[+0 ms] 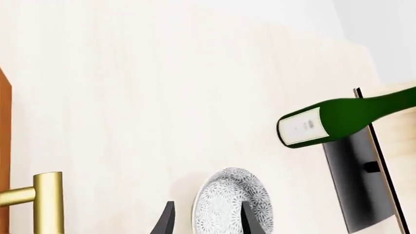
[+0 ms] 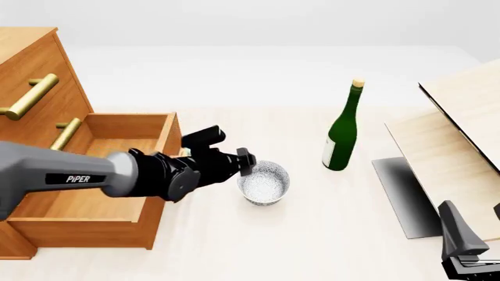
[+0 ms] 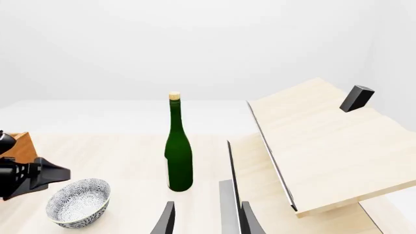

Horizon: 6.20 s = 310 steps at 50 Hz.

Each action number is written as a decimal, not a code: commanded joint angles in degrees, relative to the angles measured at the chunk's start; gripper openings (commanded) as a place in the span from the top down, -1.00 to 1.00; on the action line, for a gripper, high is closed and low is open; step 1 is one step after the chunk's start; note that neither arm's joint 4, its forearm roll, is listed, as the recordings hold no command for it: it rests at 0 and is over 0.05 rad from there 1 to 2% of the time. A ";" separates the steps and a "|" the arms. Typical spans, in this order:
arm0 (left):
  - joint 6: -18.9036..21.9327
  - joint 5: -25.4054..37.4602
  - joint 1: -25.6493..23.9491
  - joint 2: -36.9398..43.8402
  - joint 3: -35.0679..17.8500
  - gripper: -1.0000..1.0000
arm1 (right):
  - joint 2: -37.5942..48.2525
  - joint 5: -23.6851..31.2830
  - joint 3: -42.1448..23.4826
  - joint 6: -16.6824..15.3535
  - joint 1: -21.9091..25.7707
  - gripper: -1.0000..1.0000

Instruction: Put the bowl in the bottom drawer of the cabinet and close it.

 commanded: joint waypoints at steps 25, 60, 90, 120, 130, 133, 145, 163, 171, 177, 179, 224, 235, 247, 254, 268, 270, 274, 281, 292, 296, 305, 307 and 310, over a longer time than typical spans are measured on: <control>-3.32 -1.80 -0.42 6.20 -0.84 -1.00 | -0.01 0.00 0.00 0.00 -0.01 -1.00; -1.26 -2.54 -0.91 6.37 -0.59 1.00 | 0.01 0.00 0.00 -0.01 0.00 -1.00; 4.85 -2.45 1.39 -1.62 2.25 1.00 | 0.00 0.00 0.00 0.00 0.00 -1.00; 6.41 -1.69 0.02 -10.08 6.51 1.00 | -0.01 0.00 0.00 0.00 -0.01 -1.00; 6.70 -1.35 0.00 -13.01 8.04 1.00 | 0.00 0.00 0.00 -0.01 0.01 -1.00; 6.93 -1.10 0.06 -13.99 8.34 1.00 | -0.01 0.00 0.00 -0.01 0.00 -1.00; 9.64 -0.06 0.68 -18.13 9.58 1.00 | -0.02 0.00 0.00 -0.02 0.02 -1.00; 11.27 2.67 1.74 -24.59 11.23 1.00 | 1.46 -0.74 0.03 -0.72 1.11 -1.00; 12.26 3.76 2.64 -27.54 11.92 1.00 | 1.49 -0.75 0.04 -0.74 1.13 -1.00; 12.49 4.48 3.57 -29.12 12.07 1.00 | 1.53 -0.78 0.04 -0.75 1.13 -1.00; 12.85 4.77 3.77 -29.75 12.23 1.00 | 1.53 -0.78 0.04 -0.75 1.14 -1.00; 16.65 10.06 12.56 -44.57 17.96 1.00 | 1.65 -0.85 0.04 -0.78 1.17 -1.00; 17.56 11.01 16.27 -47.06 19.40 1.00 | 1.66 -0.86 0.04 -0.78 1.18 -1.00; 19.60 11.52 19.33 -49.49 19.75 1.00 | 1.64 -0.85 0.04 -0.78 1.19 -1.00; 21.15 11.18 22.03 -49.79 20.15 1.00 | 1.64 -0.85 0.04 -0.78 1.19 -1.00; 22.44 10.12 26.23 -49.78 21.28 1.00 | 1.66 -0.86 0.04 -0.77 1.19 -1.00; 22.52 10.11 26.50 -49.87 21.34 1.00 | 1.64 -0.85 0.04 -0.77 1.17 -1.00; 23.13 9.78 27.72 -49.88 21.60 1.00 | 1.66 -0.86 0.04 -0.79 1.18 -1.00; 23.22 8.90 29.67 -49.56 22.73 1.00 | 1.65 -0.85 0.04 -0.78 1.18 -1.00; 23.08 6.98 31.50 -47.95 24.27 1.00 | 1.65 -0.85 0.04 -0.78 1.18 -1.00; 23.03 6.45 32.42 -47.54 24.74 1.00 | 1.64 -0.85 0.04 -0.78 1.17 -1.00; 22.86 5.00 33.92 -46.31 25.89 1.00 | 1.66 -0.86 0.04 -0.79 1.18 -1.00; 22.83 4.71 34.07 -45.91 26.01 1.00 | 1.68 -0.87 0.04 -0.77 1.18 -1.00; 22.88 4.04 34.18 -45.38 26.31 1.00 | 1.66 -0.86 0.04 -0.78 1.17 -1.00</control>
